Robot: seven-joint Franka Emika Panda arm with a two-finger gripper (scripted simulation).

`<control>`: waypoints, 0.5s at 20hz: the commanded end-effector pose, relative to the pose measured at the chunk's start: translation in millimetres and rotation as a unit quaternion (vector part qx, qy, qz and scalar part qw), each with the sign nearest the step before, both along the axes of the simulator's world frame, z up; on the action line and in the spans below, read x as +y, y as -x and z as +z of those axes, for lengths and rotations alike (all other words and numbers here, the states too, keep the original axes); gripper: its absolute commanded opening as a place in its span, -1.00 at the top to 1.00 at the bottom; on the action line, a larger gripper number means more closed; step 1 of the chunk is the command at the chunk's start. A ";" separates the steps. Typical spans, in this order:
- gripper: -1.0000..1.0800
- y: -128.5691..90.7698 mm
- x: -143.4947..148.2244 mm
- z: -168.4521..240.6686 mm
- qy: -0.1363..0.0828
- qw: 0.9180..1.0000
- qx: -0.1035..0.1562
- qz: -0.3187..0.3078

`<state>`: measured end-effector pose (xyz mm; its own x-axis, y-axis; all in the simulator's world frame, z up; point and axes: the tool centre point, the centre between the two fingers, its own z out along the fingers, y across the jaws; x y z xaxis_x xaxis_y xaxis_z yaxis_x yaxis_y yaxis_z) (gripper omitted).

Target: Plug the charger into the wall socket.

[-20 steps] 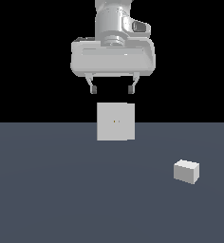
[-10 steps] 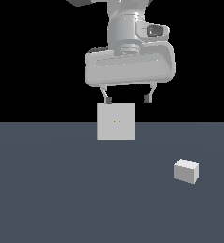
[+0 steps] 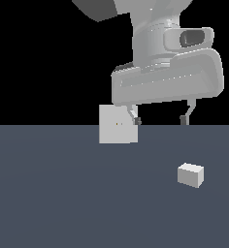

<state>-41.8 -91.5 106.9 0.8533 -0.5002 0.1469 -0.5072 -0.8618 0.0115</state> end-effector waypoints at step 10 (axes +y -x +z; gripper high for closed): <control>-0.92 33.9 -36.7 -36.9 0.015 0.992 -0.027 -0.120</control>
